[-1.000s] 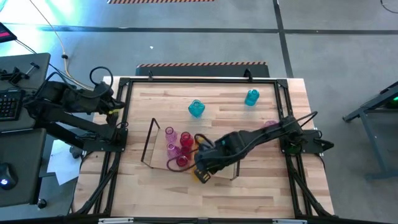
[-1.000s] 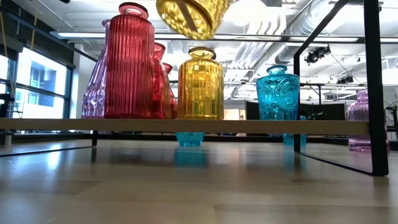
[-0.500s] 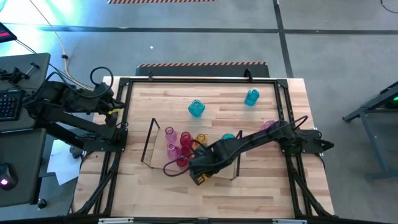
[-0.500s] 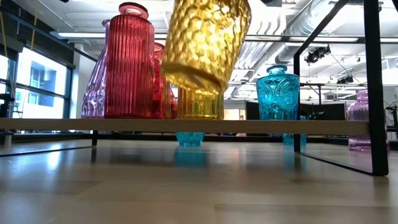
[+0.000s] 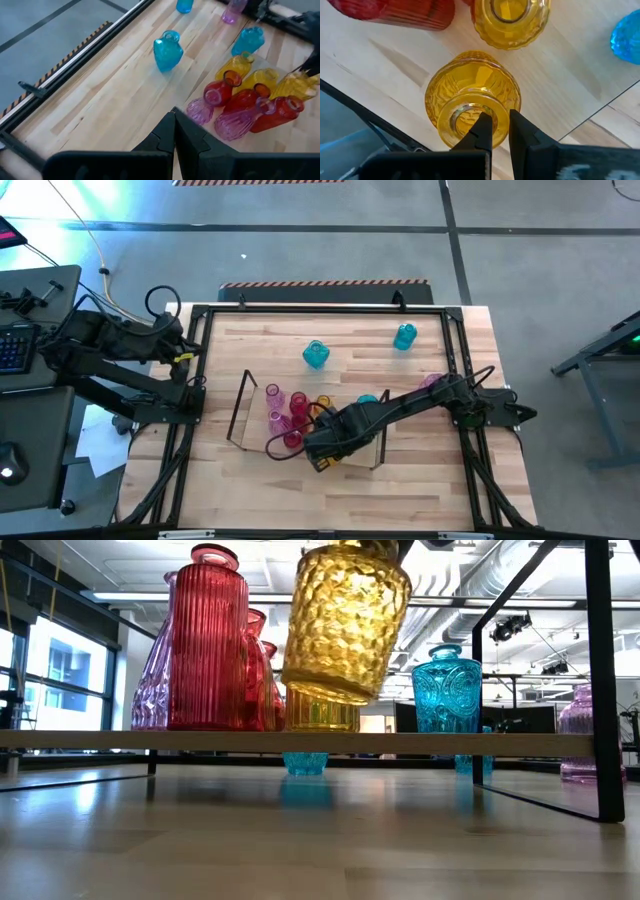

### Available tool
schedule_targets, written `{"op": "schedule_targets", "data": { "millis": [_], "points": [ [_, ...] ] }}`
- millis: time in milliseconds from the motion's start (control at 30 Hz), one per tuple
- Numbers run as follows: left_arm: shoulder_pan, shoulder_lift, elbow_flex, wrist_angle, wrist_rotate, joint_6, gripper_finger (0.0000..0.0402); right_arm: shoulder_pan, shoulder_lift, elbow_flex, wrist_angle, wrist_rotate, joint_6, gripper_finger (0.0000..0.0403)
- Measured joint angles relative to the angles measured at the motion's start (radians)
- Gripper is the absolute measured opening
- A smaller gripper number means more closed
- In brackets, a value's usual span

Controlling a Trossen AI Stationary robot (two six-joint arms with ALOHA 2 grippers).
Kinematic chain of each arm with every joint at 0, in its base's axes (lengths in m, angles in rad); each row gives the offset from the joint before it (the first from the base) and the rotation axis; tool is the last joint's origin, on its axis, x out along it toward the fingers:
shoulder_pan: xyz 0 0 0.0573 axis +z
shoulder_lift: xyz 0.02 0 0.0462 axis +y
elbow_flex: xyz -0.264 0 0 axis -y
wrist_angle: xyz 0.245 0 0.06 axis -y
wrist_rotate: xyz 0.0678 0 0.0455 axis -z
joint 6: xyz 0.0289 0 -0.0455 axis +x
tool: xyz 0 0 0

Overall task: Sort vases onto shelf
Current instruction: Put the yellow vase on the shelf aligned with the other yellow vases

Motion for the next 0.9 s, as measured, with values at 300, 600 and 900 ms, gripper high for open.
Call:
{"op": "schedule_targets", "data": {
  "millis": [300, 600, 900],
  "points": [
    [0.000, 0.000, 0.000, 0.079, 0.025, 0.036, 0.0000, -0.030, 0.002, 0.000, -0.001, -0.013, -0.047, 0.0006],
    [0.000, 0.000, 0.000, 0.088, 0.032, 0.050, 0.0000, -0.044, 0.009, 0.000, 0.006, -0.041, -0.063, 0.0006],
    [0.000, 0.000, 0.000, 0.087, 0.033, 0.066, 0.0000, -0.055, 0.025, 0.000, 0.054, -0.071, -0.094, 0.0006]
  ]
}}
